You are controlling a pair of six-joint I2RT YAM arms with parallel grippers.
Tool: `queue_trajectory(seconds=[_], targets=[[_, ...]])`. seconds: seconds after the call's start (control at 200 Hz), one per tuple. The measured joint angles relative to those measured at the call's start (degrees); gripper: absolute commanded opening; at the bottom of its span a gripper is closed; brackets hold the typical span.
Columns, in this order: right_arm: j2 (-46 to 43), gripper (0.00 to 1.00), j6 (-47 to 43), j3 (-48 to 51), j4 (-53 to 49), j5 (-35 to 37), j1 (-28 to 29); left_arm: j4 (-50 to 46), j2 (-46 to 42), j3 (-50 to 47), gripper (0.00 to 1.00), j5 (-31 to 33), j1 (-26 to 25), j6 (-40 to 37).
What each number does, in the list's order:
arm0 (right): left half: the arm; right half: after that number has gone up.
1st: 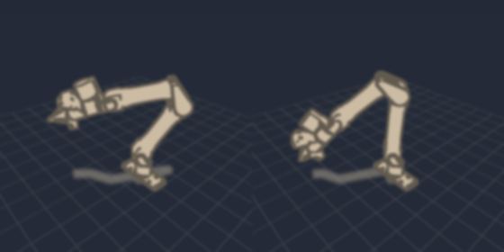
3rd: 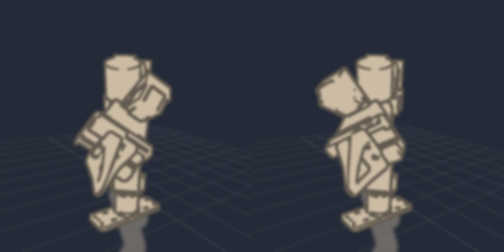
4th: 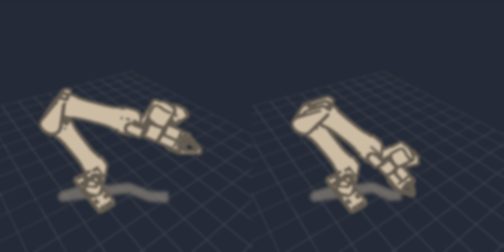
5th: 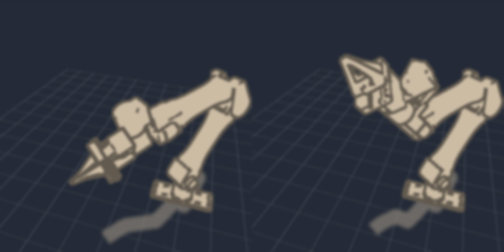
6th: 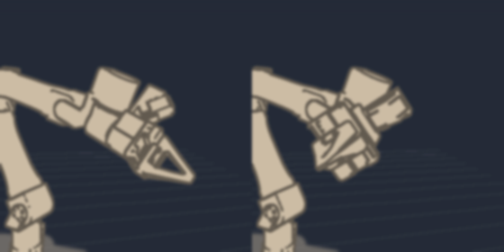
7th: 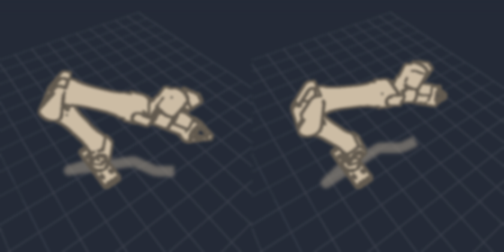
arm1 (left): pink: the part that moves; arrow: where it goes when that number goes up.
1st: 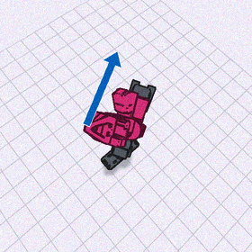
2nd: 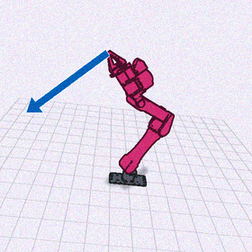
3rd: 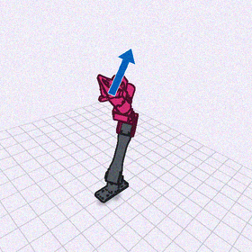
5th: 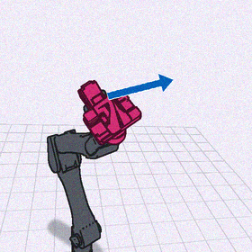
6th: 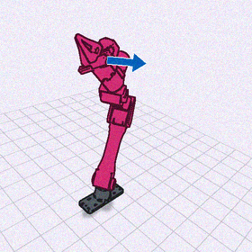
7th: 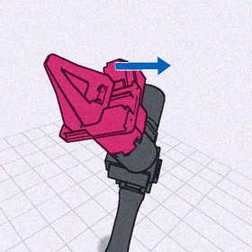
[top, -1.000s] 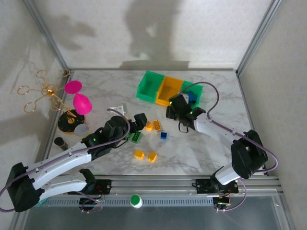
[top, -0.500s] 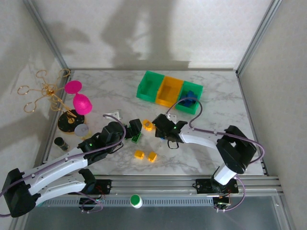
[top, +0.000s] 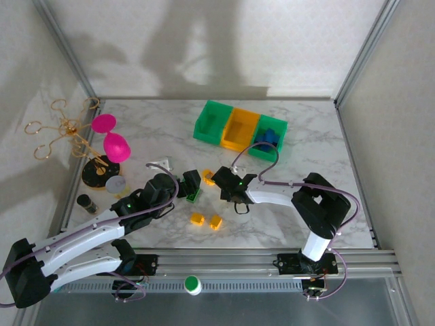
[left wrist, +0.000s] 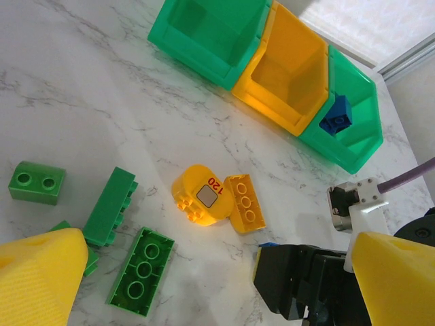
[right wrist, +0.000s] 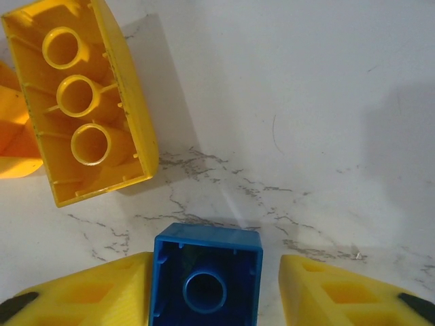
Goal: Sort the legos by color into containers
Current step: Pick up the lego from the center of the table.
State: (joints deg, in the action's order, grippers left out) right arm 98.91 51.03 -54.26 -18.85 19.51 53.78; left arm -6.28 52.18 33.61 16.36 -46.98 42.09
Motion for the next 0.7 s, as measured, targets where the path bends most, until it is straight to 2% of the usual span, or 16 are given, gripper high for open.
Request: queue_trajectory(seconds=[0.18,0.471,0.696], targets=[[0.0,0.4,0.0,-0.1,0.0,0.0,0.0,0.0,0.0,0.0,1.0,0.0,0.0,0.0],[-0.4,0.36,0.0,-0.1,-0.1,0.4,0.0,0.1,0.0,0.0,1.0,0.0,0.0,0.0],[-4.0,0.36,-0.9,-0.5,-1.5,1.8,0.0,0.2,1.3,0.0,1.0,0.0,0.0,0.0]])
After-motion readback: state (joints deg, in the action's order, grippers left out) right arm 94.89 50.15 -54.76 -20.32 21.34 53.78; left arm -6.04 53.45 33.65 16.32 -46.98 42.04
